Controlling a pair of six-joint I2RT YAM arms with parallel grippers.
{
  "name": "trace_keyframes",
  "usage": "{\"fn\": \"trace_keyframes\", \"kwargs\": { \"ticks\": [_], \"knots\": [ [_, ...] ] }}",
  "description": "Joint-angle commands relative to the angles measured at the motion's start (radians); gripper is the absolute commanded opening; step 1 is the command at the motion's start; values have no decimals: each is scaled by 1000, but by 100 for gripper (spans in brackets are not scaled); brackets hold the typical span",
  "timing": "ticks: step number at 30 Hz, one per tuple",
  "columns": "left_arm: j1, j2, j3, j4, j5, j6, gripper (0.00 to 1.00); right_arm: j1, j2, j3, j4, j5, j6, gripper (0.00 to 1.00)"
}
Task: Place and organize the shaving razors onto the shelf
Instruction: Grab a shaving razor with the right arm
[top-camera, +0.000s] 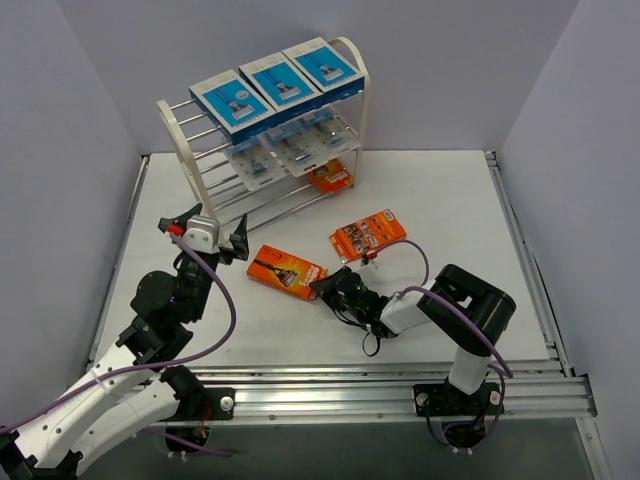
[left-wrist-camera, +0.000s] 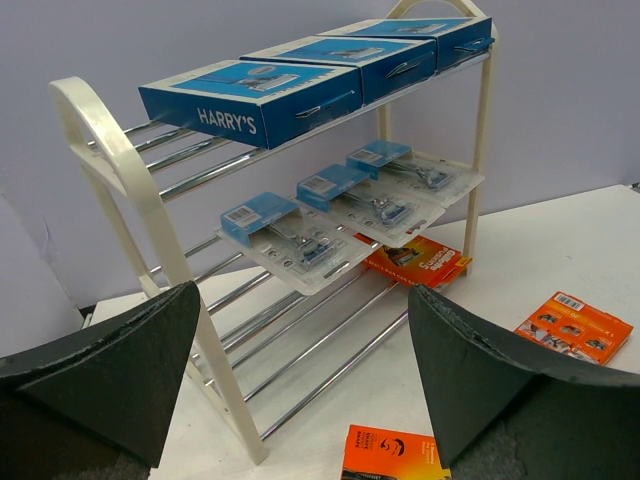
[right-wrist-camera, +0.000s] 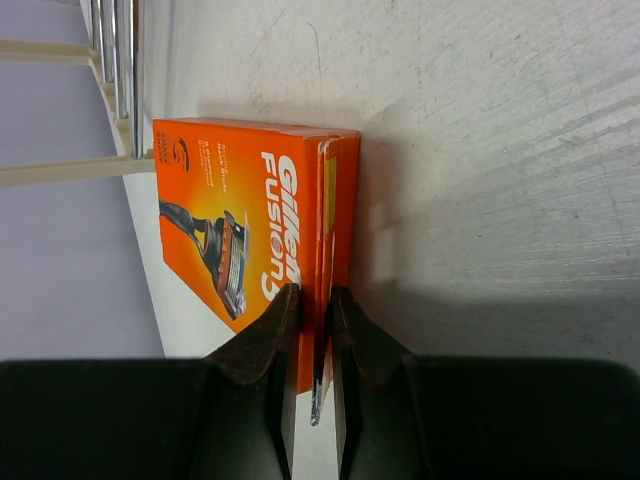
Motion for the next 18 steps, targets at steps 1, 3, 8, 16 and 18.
{"fn": "trace_keyframes", "kwargs": {
  "ticks": [1, 3, 8, 16, 18],
  "knots": [
    [-8, -10, 15, 31, -14, 16, 94, -11, -77, 1, 51, 36, 15, 0],
    [-9, -11, 15, 31, -15, 16, 94, -17, -105, 20, 16, 59, 8, 0],
    [-11, -14, 14, 35, -21, 19, 94, -29, -146, 70, -46, 82, -25, 0],
    [-12, -19, 13, 35, -24, 21, 94, -57, -168, 168, -142, 128, -61, 0],
    [-12, -19, 13, 35, -24, 21, 94, -68, -148, 193, -159, 132, -63, 0]
  ]
}}
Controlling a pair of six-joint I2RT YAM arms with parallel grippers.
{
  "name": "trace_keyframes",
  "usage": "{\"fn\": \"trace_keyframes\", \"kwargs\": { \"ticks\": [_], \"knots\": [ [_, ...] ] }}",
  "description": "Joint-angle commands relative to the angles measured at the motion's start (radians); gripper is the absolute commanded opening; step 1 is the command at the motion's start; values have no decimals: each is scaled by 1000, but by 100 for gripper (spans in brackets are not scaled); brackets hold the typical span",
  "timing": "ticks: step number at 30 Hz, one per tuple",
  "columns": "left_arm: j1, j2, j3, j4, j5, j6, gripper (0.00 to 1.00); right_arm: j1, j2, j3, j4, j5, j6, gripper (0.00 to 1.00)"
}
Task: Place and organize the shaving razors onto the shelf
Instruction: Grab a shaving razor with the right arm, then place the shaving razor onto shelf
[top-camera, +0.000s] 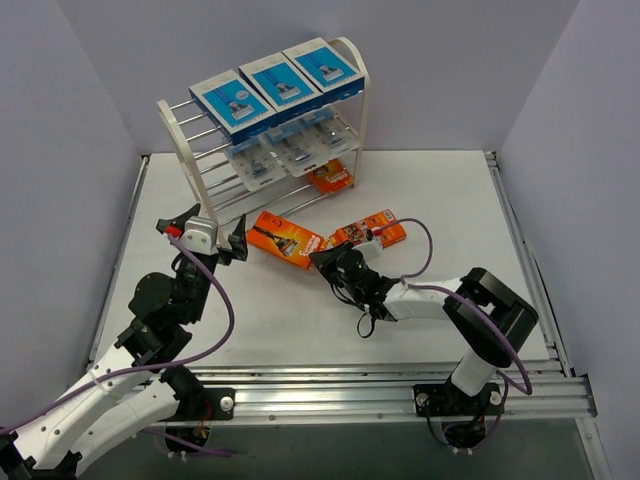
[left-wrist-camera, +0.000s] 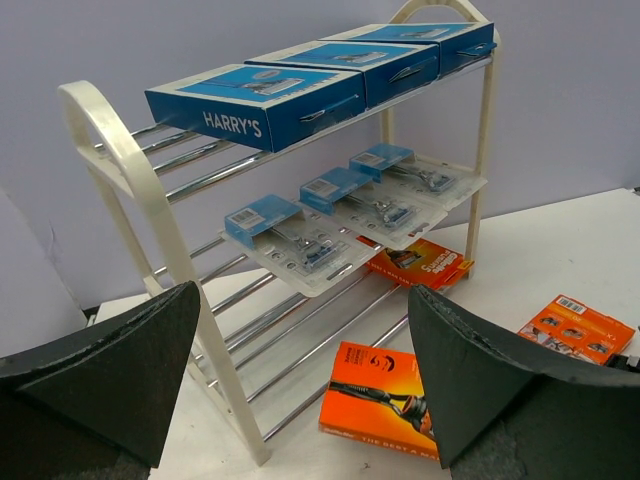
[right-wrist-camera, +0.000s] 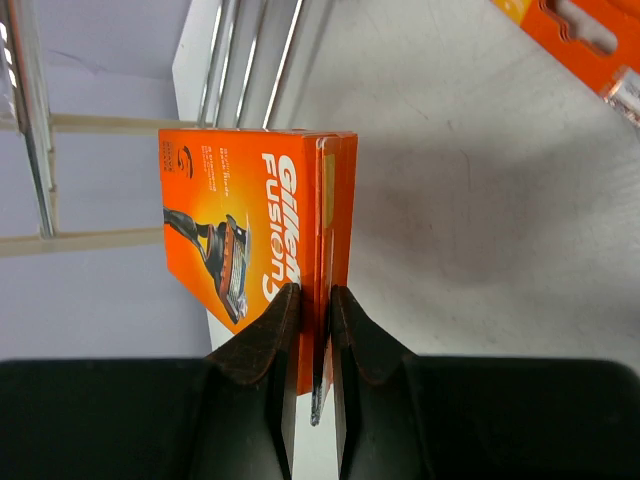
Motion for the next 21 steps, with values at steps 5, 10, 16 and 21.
{"fn": "trace_keyframes", "kwargs": {
  "ticks": [5, 10, 16, 21],
  "knots": [
    [-8, -28, 10, 41, -22, 18, 94, -44, 53, 167, -27, 95, -9, 0],
    [-11, -32, 10, 44, -26, 18, 94, -64, 156, 264, -45, 111, 23, 0],
    [-17, -42, 4, 51, -28, 15, 94, -76, 272, 399, -82, 145, 58, 0],
    [-23, -63, -6, 68, -20, 6, 94, -91, 362, 503, -113, 168, 78, 0]
  ]
}}
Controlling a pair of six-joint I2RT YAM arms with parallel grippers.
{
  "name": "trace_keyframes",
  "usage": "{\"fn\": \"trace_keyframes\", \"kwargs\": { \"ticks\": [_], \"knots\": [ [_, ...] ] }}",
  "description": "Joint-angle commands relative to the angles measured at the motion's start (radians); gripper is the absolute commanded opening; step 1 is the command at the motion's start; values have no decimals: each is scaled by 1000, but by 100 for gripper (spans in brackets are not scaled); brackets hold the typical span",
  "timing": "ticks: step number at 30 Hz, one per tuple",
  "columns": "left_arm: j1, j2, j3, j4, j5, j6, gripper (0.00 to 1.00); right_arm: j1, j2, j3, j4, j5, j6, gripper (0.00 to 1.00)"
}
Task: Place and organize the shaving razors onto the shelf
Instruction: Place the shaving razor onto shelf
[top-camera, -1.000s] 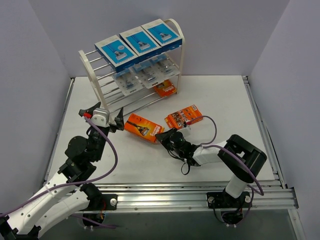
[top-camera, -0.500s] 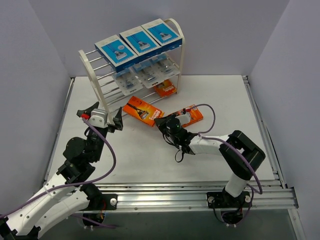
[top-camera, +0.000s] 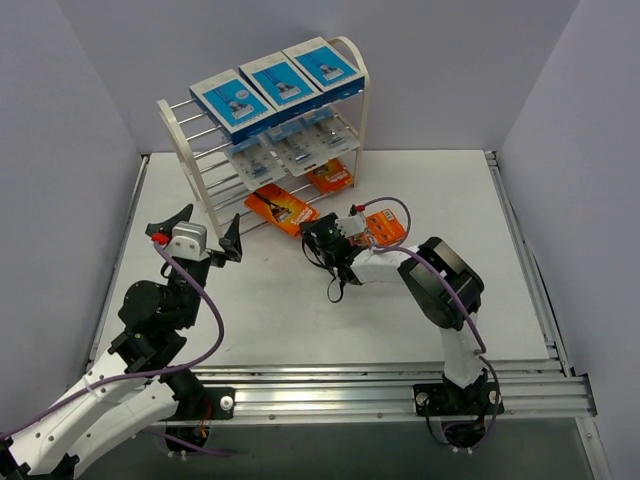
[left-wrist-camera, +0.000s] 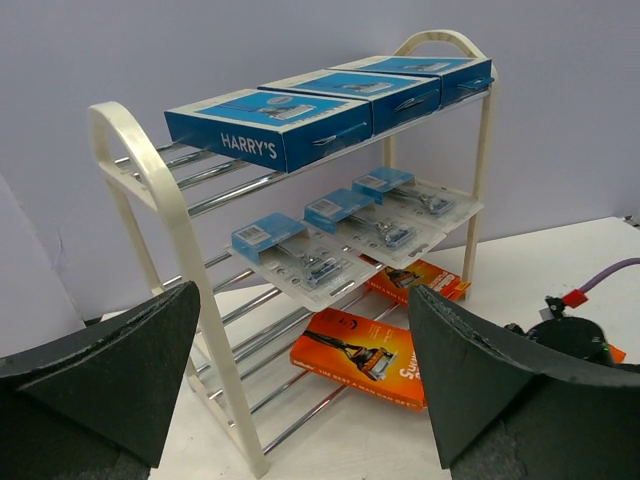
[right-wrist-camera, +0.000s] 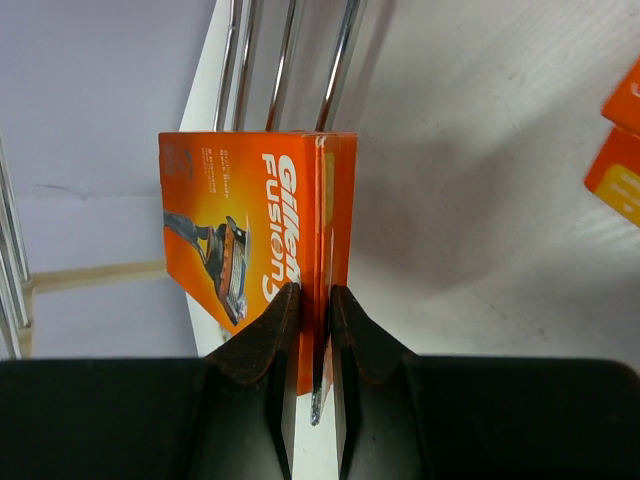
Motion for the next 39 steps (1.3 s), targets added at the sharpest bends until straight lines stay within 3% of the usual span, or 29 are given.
{"fn": "trace_keyframes", "kwargs": {
  "ticks": [1, 22, 39],
  "knots": [
    [-12, -19, -3, 53, -2, -6, 94, -17, 53, 100, 0, 67, 41, 0],
    [-69, -35, -21, 86, -37, 14, 94, -12, 262, 426, -175, 223, 190, 0],
    [-90, -41, -21, 87, -38, 19, 94, -44, 339, 522, -213, 217, 187, 0]
  ]
}}
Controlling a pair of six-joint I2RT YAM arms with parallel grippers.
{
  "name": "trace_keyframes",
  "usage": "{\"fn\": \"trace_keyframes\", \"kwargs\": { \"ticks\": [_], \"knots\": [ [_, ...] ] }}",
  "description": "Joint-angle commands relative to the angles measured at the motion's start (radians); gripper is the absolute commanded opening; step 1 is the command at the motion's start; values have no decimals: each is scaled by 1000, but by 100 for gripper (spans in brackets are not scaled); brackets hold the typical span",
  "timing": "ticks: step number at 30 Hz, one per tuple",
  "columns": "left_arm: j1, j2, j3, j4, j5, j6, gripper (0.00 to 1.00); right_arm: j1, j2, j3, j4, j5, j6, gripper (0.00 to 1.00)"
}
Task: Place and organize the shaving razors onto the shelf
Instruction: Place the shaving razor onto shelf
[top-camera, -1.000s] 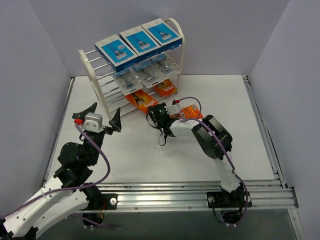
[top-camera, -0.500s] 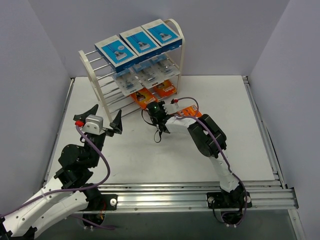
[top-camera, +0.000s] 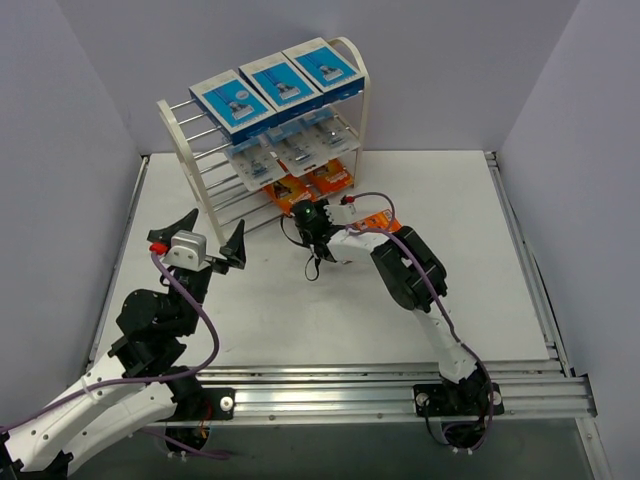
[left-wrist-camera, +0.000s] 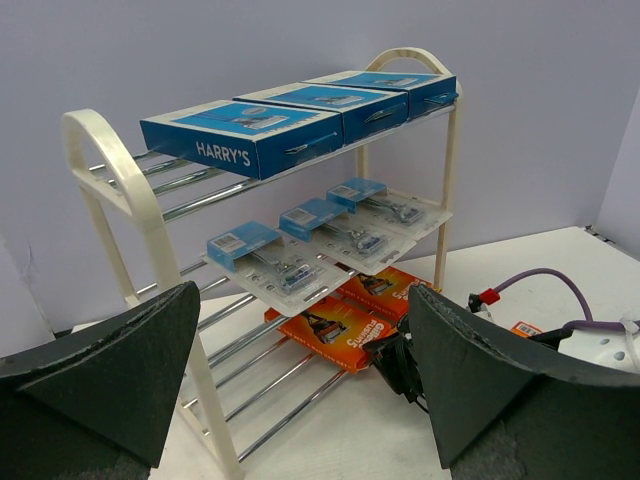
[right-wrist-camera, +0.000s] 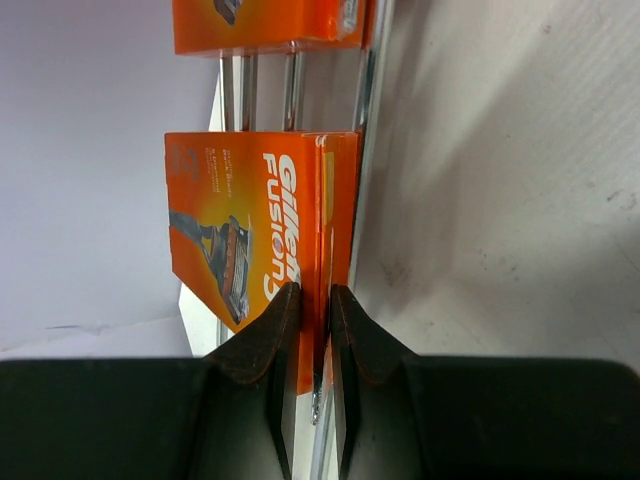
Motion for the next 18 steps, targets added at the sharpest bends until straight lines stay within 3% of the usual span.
{"fn": "trace_keyframes", "kwargs": {
  "ticks": [1, 18],
  "knots": [
    [-8, -8, 4, 49, -5, 16, 94, -17, 16, 63, -7, 40, 15, 0],
    [-28, -10, 2, 49, -3, 22, 94, -43, 62, 142, -21, 10, 5, 0]
  ]
}}
